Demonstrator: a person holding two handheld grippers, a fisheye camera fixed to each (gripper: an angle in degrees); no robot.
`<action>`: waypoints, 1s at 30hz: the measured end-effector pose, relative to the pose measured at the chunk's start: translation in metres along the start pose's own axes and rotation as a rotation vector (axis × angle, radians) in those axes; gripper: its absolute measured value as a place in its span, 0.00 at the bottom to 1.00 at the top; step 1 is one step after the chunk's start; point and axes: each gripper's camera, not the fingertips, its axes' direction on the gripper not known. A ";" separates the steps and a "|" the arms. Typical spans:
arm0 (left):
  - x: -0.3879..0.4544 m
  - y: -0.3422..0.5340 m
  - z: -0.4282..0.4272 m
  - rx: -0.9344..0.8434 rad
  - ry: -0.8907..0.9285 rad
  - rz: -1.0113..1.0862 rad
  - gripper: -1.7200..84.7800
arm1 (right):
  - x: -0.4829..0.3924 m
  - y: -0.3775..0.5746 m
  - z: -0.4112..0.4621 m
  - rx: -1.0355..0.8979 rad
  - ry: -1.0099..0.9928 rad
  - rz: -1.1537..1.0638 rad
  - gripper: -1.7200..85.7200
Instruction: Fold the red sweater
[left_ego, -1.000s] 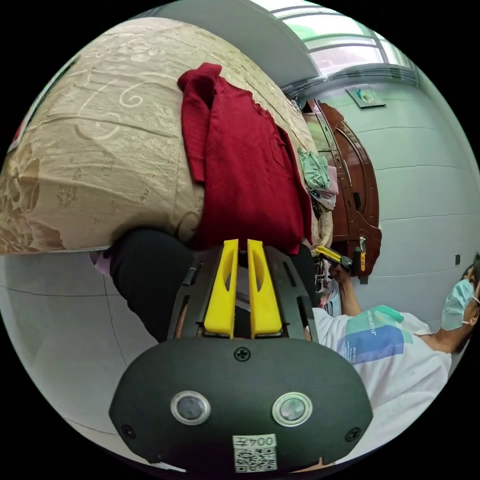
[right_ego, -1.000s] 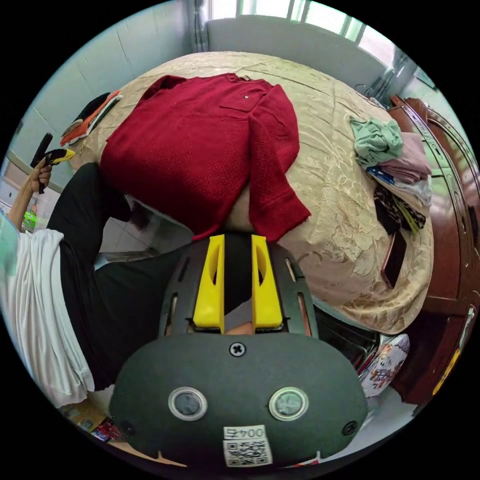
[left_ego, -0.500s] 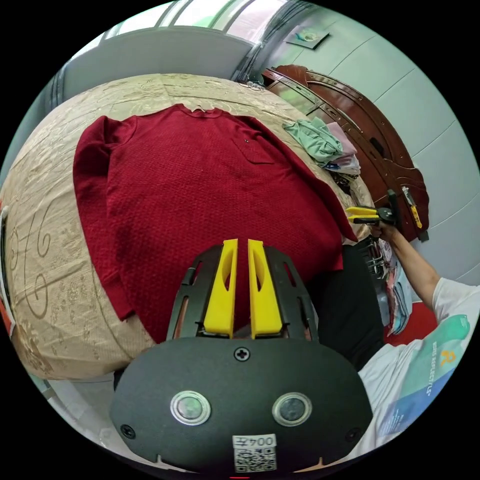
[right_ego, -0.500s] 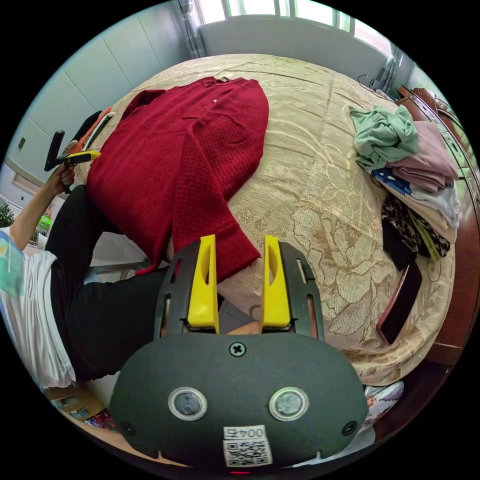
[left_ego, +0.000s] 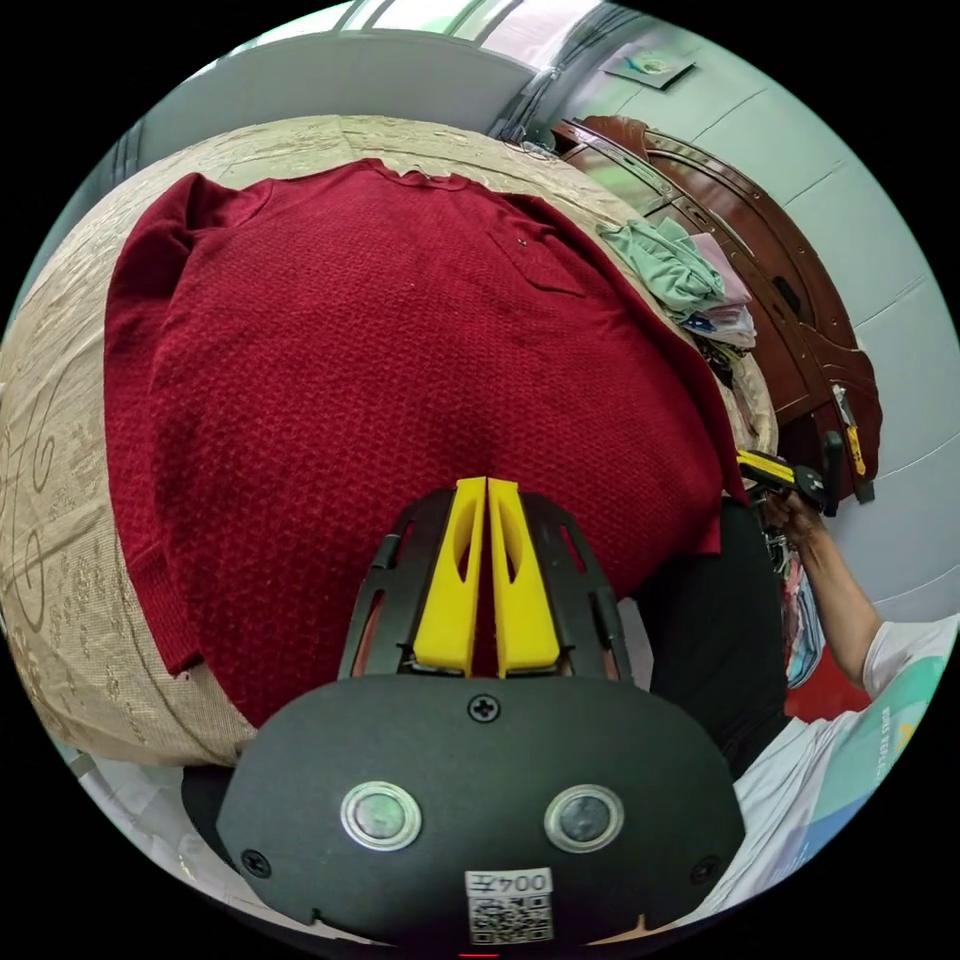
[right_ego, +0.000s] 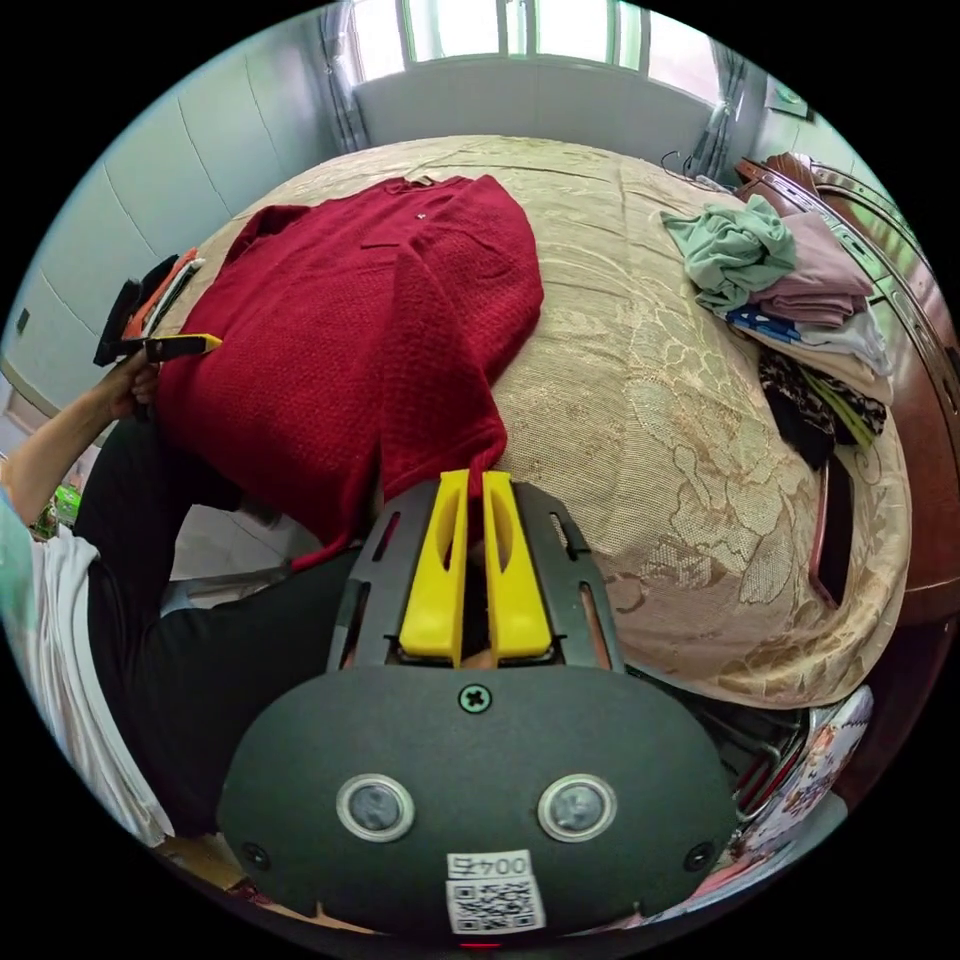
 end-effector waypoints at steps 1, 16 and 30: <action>-0.002 0.000 0.001 0.001 0.007 -0.006 0.03 | 0.005 -0.002 -0.003 -0.001 -0.034 0.022 0.05; -0.018 -0.008 0.010 -0.026 0.016 -0.008 0.02 | 0.161 -0.207 -0.272 0.250 -0.254 0.278 0.05; -0.055 -0.018 0.006 -0.032 0.127 -0.036 0.02 | 0.043 -0.444 -0.283 -0.003 -0.093 0.144 0.05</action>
